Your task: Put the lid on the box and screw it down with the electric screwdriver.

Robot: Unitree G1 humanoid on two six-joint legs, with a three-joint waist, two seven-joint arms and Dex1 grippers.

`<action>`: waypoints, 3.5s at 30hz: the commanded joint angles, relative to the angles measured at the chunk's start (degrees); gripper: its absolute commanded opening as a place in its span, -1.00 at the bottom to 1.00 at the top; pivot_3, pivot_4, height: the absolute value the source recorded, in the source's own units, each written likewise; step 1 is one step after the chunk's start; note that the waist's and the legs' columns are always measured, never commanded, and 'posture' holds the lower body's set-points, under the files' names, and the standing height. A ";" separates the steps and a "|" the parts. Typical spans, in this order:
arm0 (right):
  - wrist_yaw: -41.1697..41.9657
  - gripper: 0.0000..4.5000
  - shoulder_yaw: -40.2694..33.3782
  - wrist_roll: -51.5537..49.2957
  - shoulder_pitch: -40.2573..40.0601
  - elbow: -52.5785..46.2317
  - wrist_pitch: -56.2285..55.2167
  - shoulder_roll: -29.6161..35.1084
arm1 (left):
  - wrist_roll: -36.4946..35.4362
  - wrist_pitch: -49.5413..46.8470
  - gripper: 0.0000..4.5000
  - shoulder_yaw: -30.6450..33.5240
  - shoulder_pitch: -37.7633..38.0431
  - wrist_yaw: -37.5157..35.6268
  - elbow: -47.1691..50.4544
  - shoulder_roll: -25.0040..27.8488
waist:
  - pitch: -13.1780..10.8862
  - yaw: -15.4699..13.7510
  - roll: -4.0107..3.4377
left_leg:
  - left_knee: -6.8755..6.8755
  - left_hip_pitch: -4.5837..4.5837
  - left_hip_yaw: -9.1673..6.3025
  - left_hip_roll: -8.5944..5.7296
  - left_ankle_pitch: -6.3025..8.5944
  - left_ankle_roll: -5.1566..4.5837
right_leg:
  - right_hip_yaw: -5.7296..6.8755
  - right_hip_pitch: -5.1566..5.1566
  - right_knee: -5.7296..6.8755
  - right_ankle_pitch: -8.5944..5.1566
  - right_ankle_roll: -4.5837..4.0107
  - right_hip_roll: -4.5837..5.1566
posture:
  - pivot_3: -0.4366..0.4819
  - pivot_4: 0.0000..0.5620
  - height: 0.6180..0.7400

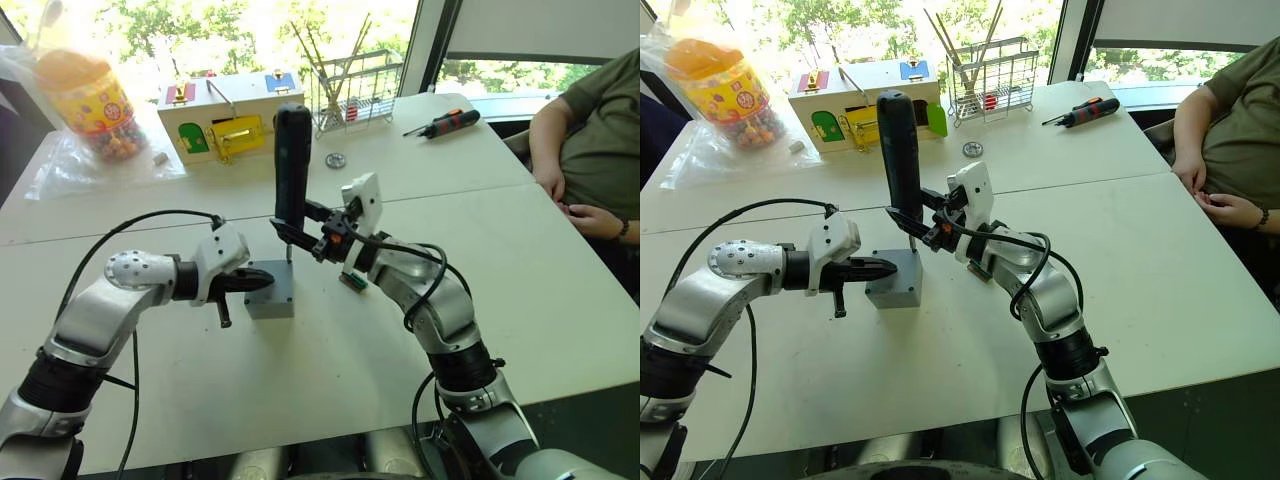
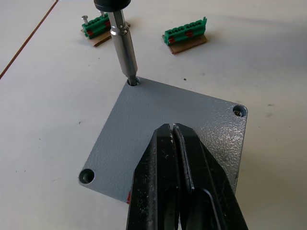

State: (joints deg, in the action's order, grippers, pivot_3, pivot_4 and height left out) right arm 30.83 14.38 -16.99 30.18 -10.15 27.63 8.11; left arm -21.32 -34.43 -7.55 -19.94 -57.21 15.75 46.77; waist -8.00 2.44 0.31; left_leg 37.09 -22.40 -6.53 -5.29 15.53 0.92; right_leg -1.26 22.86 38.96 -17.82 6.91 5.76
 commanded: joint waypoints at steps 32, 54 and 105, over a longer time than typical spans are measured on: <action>-0.41 -0.23 2.59 2.05 -3.38 4.37 6.18 1.27 | 2.98 0.85 -1.00 -1.84 1.24 -0.13 -1.13 -1.55 | 1.04 -0.42 -0.32 | -0.34 0.62 -0.06 0.11 0.26 -0.37 | -0.12 -0.61 -0.92 -0.01 0.00 -0.15 | -0.05 -0.47 1.00; -13.90 -0.23 -28.82 -25.85 22.37 -11.37 41.43 4.37 | -6.71 -4.18 -1.00 6.02 -3.50 1.26 -3.09 -7.57 | 0.47 -1.25 -0.44 | -0.05 -0.88 -0.14 0.16 -0.04 0.10 | -0.11 0.50 -0.81 0.01 0.00 -0.10 | -0.05 -0.47 1.00; 28.95 0.99 3.41 -10.24 25.98 13.04 36.73 45.77 | -1.60 2.11 -1.00 12.48 -7.93 -0.48 -13.05 -0.60 | -0.79 -1.39 -0.33 | 0.12 -1.09 0.18 0.11 0.00 0.00 | -0.06 0.75 -0.82 0.02 0.03 0.03 | -0.05 -0.47 1.00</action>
State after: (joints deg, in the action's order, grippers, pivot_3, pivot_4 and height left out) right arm 58.08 20.87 -25.26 56.23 9.31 66.82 54.00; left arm -23.94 -33.93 3.56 -28.52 -57.35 4.12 45.32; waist -8.79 1.04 -0.02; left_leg 37.18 -23.49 -6.36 -5.17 15.53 0.92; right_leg -1.31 23.61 38.15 -17.80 6.94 5.79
